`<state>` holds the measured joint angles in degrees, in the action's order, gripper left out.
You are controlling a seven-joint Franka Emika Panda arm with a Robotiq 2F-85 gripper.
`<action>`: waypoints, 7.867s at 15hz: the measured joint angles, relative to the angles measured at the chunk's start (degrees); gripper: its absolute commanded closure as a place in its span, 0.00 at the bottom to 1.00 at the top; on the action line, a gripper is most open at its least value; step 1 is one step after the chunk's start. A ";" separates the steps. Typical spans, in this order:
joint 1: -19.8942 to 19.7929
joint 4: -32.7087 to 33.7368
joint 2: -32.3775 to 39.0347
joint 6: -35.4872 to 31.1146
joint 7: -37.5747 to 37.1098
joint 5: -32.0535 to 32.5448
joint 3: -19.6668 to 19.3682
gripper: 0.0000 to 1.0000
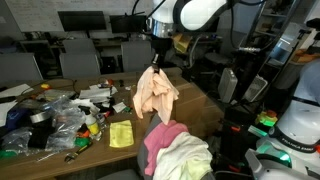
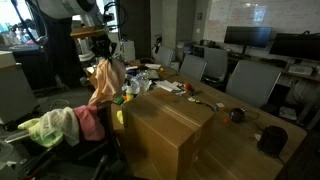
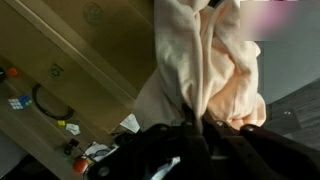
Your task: Put the peach shirt, the white towel, the pink shirt and the green towel on the top of the box respectively
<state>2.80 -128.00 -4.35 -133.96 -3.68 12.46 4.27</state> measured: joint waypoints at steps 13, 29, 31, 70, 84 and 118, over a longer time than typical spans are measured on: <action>-10.39 13.96 3.43 9.03 -2.36 -4.76 -11.66 0.98; -17.91 32.57 20.79 14.39 -9.00 -16.03 -17.33 0.98; -18.49 33.89 22.08 14.53 -9.64 -16.42 -17.42 0.64; 2.00 -8.06 5.95 7.32 22.57 -12.99 0.77 0.00; 1.15 4.15 20.52 11.41 19.27 -22.47 0.80 0.00; 8.03 -12.75 9.47 5.01 10.09 -18.84 9.17 0.00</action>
<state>10.83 -140.75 5.12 -128.95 6.42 -6.38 13.44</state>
